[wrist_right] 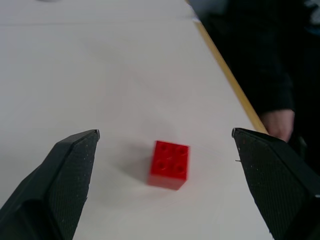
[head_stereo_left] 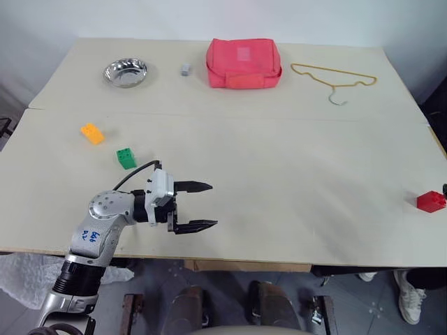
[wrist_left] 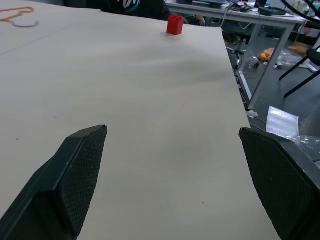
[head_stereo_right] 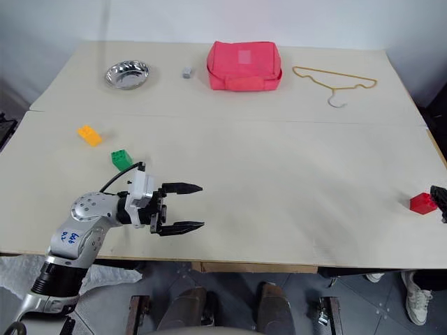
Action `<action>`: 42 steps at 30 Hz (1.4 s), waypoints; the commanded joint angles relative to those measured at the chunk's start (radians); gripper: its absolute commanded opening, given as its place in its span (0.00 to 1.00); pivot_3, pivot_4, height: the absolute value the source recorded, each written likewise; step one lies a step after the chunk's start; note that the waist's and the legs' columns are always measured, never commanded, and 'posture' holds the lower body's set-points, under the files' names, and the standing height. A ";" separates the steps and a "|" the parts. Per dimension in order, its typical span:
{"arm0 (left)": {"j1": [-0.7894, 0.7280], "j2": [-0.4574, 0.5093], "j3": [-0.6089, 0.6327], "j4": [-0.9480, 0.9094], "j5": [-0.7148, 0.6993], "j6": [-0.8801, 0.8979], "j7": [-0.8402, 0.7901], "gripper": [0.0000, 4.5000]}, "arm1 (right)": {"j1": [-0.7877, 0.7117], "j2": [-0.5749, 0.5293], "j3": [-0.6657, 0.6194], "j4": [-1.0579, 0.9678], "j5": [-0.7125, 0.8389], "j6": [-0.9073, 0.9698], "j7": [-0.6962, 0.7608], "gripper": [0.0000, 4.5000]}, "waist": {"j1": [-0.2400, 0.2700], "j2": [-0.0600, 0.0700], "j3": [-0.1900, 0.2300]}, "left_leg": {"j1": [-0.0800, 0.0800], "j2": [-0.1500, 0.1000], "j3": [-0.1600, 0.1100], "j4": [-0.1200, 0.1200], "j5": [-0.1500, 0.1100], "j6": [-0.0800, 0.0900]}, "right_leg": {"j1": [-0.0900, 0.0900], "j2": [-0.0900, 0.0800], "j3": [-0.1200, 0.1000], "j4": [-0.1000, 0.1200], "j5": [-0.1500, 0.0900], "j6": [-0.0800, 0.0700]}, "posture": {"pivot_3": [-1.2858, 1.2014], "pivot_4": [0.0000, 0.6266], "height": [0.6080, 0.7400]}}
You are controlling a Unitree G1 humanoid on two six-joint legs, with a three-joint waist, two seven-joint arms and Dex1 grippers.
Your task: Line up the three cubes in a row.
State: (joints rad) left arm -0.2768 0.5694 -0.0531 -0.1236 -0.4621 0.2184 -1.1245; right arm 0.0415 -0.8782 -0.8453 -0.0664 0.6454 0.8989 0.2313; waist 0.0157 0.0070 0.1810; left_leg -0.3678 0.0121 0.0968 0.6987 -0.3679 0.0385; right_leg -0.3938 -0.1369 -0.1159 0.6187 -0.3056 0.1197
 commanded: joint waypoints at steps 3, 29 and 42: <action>0.029 0.009 0.007 -0.066 0.005 -0.007 0.019 1.00 | -0.180 -0.066 0.151 0.211 -0.104 0.028 -0.021 0.99 | -0.002 0.000 0.000 | 0.000 0.000 0.001 0.000 0.000 0.000 | 0.000 0.001 -0.001 0.000 0.000 0.000 | 0.52 0.24 1.00; 0.141 0.051 0.128 -0.102 -0.030 -0.034 0.071 1.00 | -0.525 0.004 0.566 0.197 -0.158 -0.177 0.459 0.34 | -0.031 0.005 0.002 | 0.001 0.002 0.003 0.000 0.000 0.000 | -0.001 0.003 -0.006 0.000 0.001 0.001 | 0.52 0.24 1.00; 0.319 0.054 0.271 -0.114 0.001 -0.110 0.169 1.00 | -1.062 0.277 1.269 0.629 -0.550 -0.652 1.148 0.34 | -0.042 0.002 0.004 | -0.003 0.001 -0.002 0.000 0.000 -0.001 | -0.002 0.000 -0.013 -0.002 0.001 0.001 | 0.52 0.24 1.00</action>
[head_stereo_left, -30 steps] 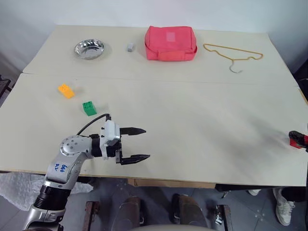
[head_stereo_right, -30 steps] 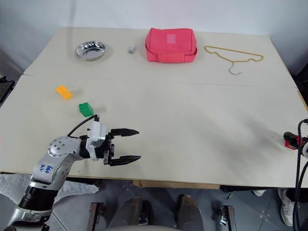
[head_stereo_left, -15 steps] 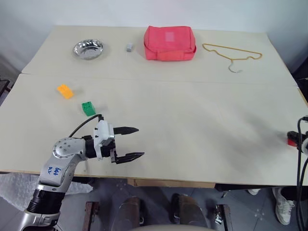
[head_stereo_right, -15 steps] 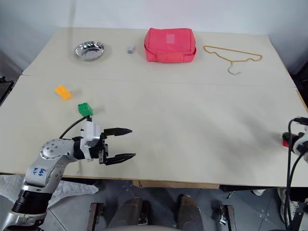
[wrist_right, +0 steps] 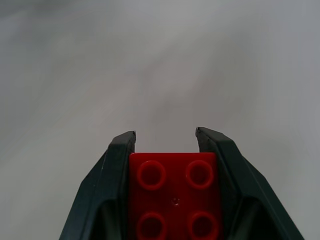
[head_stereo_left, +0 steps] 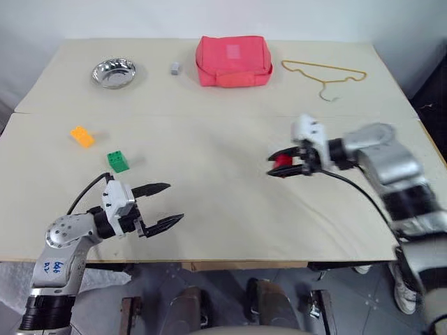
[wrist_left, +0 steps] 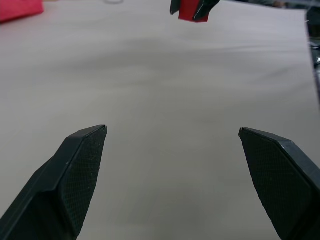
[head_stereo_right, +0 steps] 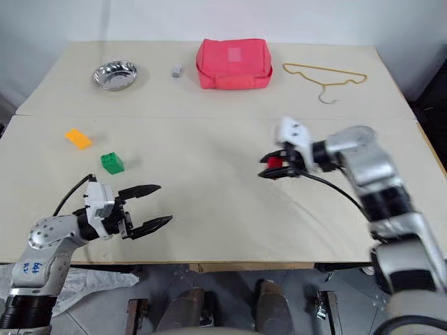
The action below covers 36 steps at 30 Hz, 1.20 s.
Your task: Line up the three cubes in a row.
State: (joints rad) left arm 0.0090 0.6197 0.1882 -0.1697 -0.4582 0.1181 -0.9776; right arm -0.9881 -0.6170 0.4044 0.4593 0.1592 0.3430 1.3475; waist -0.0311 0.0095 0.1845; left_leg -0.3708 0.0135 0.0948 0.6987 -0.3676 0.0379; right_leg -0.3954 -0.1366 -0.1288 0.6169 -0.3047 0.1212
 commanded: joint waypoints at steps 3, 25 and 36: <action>0.064 0.004 0.039 -0.083 -0.006 -0.013 0.036 1.00 | -0.064 0.065 0.026 0.217 -0.101 -0.187 0.055 0.34 | 0.014 0.000 0.000 | -0.001 -0.002 -0.006 0.000 0.000 0.000 | 0.001 -0.002 -0.003 0.002 0.000 0.000 | 0.52 0.24 1.00; 0.142 -0.026 0.168 -0.068 0.030 -0.119 0.138 1.00 | -0.053 0.172 -0.279 0.356 0.077 -0.596 0.213 0.99 | 0.000 0.000 0.001 | 0.000 -0.002 -0.003 0.000 0.000 0.000 | 0.002 -0.003 -0.003 0.001 0.000 0.000 | 0.52 0.24 1.00; 0.406 -0.303 0.480 0.014 -0.023 -0.187 0.439 1.00 | 0.332 0.049 -0.487 0.065 0.304 -0.464 0.190 0.99 | 0.004 -0.001 0.001 | 0.001 -0.002 -0.002 -0.001 -0.001 0.001 | 0.003 -0.009 -0.006 -0.001 0.000 0.000 | 0.52 0.24 1.00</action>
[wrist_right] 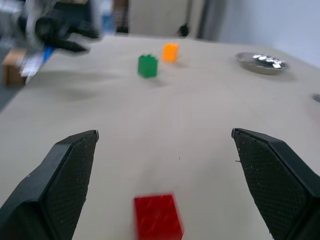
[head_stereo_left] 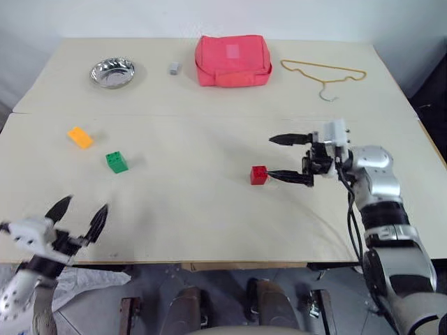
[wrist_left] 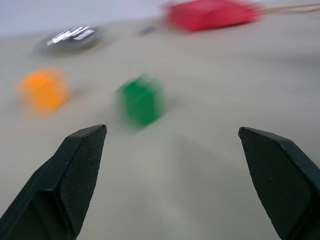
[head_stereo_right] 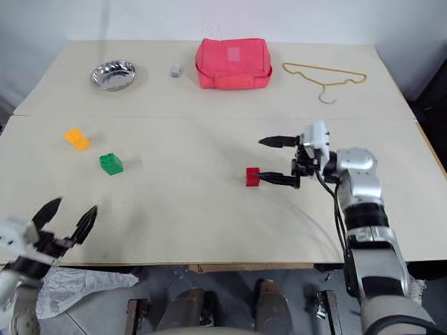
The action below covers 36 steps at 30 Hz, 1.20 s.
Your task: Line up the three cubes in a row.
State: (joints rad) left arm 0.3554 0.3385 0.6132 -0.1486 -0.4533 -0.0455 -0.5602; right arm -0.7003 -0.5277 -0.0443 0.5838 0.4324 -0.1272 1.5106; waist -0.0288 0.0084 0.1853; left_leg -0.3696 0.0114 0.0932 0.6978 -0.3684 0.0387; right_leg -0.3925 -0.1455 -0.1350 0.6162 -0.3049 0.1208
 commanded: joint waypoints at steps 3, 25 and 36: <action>0.101 -0.043 0.065 -0.034 -0.049 -0.014 0.037 1.00 | 0.097 -0.082 -0.080 -0.066 0.056 0.045 0.024 0.99 | 0.009 -0.002 0.001 | 0.000 -0.001 0.000 0.001 0.000 0.001 | 0.000 -0.001 0.001 0.001 0.000 0.000 | 0.52 0.24 1.00; -0.629 -0.221 -0.307 -0.113 0.244 0.607 0.804 1.00 | 0.187 -0.095 -0.072 -0.227 0.060 0.169 -0.020 0.99 | 0.048 -0.003 0.001 | 0.000 -0.001 0.001 0.003 0.001 0.001 | 0.001 0.005 0.002 0.000 0.003 0.001 | 0.52 0.24 1.00; -0.700 -0.195 -0.311 0.031 0.300 0.568 0.816 0.74 | 0.209 -0.057 -0.091 -0.323 0.130 0.221 -0.049 1.00 | 0.052 -0.003 0.001 | -0.001 0.000 0.001 0.002 0.001 0.001 | 0.000 0.007 0.002 -0.002 0.003 0.001 | 0.52 0.24 1.00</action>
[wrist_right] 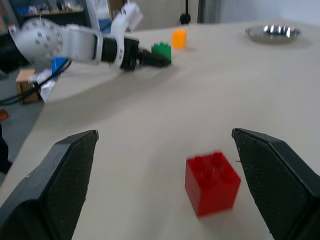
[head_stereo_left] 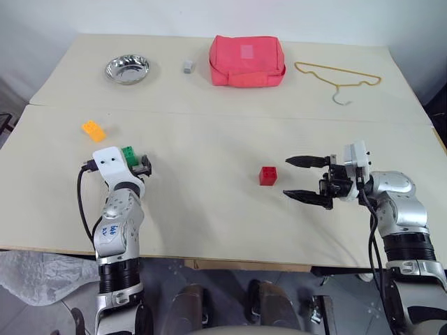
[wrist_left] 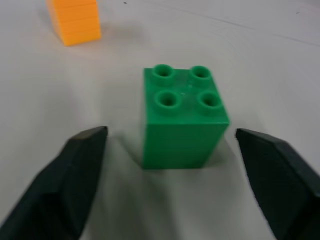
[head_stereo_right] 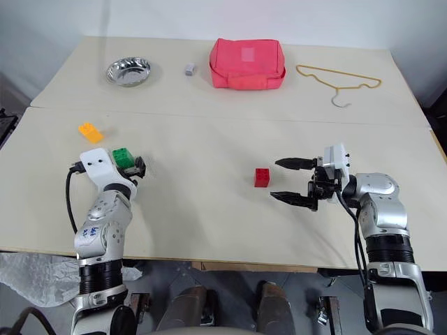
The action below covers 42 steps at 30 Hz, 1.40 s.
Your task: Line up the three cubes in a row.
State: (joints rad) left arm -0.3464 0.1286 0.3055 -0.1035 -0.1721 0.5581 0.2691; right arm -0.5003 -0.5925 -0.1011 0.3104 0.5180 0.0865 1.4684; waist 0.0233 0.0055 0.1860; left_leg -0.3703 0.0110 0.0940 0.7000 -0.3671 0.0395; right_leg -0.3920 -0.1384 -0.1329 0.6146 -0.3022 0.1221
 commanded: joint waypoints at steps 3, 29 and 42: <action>0.013 0.022 -0.010 -0.004 0.026 -0.062 -0.039 0.54 | 0.019 0.030 -0.045 -0.069 0.069 -0.015 0.003 1.00 | 0.002 0.000 0.000 | 0.000 0.000 0.000 0.000 0.000 0.000 | 0.000 0.000 0.000 0.000 0.000 0.000 | 0.52 0.24 1.00; -0.531 0.293 -0.462 0.929 0.046 -0.831 -1.511 0.33 | 0.341 -0.046 -0.248 -0.287 0.083 -0.046 -0.213 1.00 | -0.001 0.000 0.000 | -0.001 -0.008 0.002 -0.002 0.000 0.000 | 0.000 0.003 0.000 -0.004 0.002 0.003 | 0.52 0.24 1.00; -0.698 0.189 -0.469 1.288 0.151 -1.011 -1.558 0.33 | 0.464 -0.038 -0.265 -0.434 0.112 -0.023 -0.298 1.00 | -0.013 -0.002 0.001 | -0.001 -0.007 0.002 -0.001 0.001 0.001 | -0.001 0.002 0.001 -0.002 0.002 0.003 | 0.52 0.24 1.00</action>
State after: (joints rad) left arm -1.0212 0.3190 -0.1678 1.1641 -0.0404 -0.4383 -1.2983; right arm -0.0458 -0.6249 -0.3409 -0.0827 0.6067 0.0662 1.1787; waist 0.0099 0.0039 0.1870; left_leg -0.3717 0.0040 0.0961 0.6991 -0.3666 0.0405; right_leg -0.3932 -0.1364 -0.1322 0.6122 -0.3006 0.1251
